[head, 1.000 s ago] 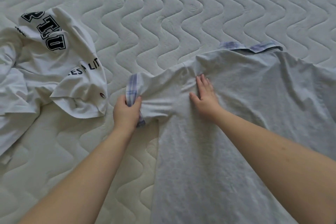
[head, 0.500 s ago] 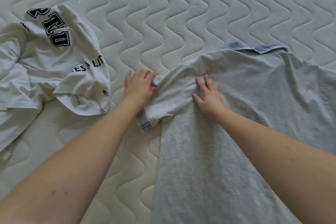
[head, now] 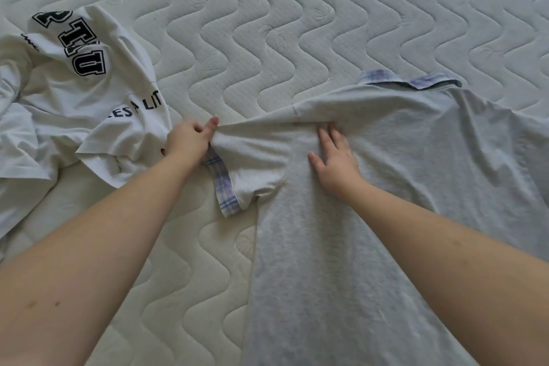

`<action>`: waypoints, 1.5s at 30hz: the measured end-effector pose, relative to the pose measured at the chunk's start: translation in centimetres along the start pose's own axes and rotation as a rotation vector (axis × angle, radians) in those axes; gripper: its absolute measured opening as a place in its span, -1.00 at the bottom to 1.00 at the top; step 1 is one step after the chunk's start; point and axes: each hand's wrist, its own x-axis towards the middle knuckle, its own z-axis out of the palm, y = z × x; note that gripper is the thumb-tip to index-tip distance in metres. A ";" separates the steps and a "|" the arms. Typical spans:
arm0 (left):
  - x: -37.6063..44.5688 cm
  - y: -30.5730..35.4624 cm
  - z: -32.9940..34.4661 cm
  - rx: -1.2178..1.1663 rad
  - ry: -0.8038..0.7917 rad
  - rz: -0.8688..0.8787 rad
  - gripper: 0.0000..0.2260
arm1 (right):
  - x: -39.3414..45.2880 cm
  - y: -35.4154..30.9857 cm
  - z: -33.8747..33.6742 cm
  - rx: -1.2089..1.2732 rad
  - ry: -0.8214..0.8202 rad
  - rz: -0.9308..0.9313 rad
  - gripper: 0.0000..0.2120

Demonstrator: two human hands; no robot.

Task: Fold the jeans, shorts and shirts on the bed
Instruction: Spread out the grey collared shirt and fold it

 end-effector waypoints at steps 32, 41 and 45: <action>-6.2 -2.9 2.8 -0.558 0.012 0.015 -0.76 | 4.0 -2.6 -2.2 -0.290 -0.084 -0.135 -0.38; -9.8 -4.4 3.5 -0.650 -0.311 -0.077 -0.51 | -8.8 -3.5 4.3 -0.146 0.065 -0.270 -0.43; -10.2 -3.9 3.5 -0.782 -0.323 -0.220 -0.72 | -11.8 -3.1 6.1 -0.124 0.116 -0.296 -0.58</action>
